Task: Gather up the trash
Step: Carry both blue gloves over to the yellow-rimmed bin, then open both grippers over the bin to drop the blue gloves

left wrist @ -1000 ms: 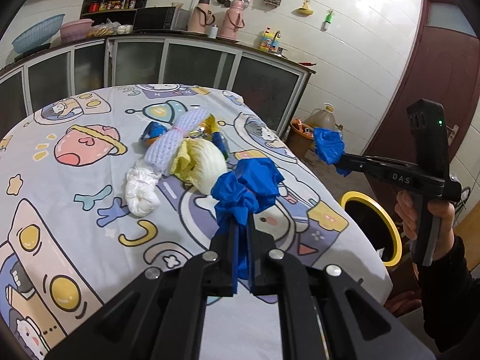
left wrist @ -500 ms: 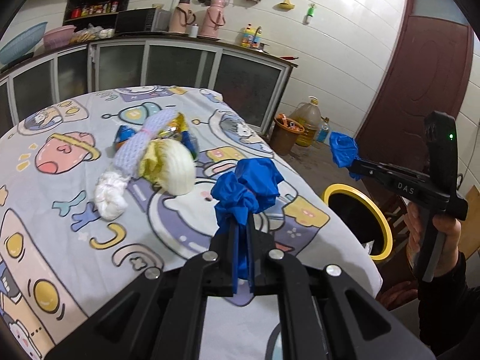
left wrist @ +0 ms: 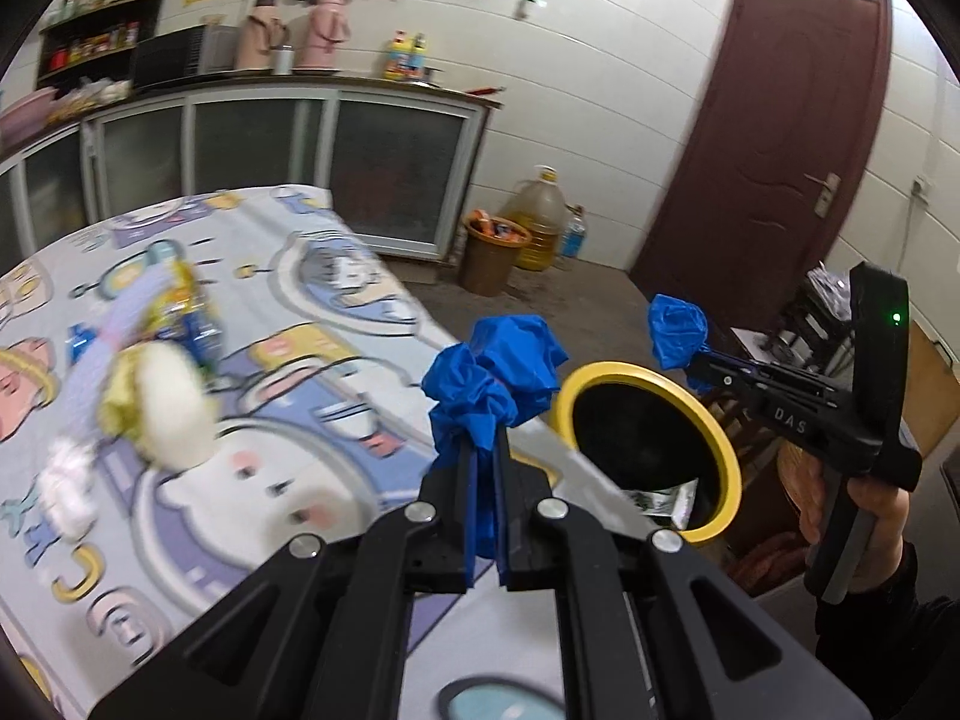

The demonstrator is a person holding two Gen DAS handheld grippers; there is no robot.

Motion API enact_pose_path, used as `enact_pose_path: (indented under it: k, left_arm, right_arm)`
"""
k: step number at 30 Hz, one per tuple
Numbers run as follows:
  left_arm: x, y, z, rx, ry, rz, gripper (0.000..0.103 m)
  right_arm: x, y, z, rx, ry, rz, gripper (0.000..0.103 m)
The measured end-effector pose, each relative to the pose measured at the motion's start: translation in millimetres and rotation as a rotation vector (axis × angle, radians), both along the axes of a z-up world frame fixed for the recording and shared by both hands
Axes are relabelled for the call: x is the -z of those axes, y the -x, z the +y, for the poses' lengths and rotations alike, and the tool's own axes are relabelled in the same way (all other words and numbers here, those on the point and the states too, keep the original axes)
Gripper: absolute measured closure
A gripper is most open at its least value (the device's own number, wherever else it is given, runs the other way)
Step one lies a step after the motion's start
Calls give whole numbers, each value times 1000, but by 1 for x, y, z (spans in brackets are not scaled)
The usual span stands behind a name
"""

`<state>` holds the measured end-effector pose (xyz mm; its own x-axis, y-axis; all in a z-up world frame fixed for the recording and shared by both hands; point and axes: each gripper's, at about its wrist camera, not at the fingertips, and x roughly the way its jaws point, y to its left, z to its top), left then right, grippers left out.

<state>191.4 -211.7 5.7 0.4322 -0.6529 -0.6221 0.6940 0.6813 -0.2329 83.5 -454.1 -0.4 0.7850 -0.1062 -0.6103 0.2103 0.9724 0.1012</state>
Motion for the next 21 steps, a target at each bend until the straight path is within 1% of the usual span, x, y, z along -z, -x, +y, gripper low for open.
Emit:
enact_pose_path:
  k: [6, 11, 15, 21]
  left_arm:
    - [5, -2, -62, 97, -13, 6, 99]
    - [15, 1, -114, 177, -26, 24, 99]
    - [26, 6, -153, 231, -33, 44, 99]
    - [47, 12, -192, 278, -68, 76, 99]
  right_arm:
    - [10, 15, -41, 95, -20, 11, 94]
    - [22, 26, -70, 183, 14, 41, 94]
    - [33, 33, -84, 225, 11, 71, 94]
    - [51, 35, -101, 249, -19, 111, 94]
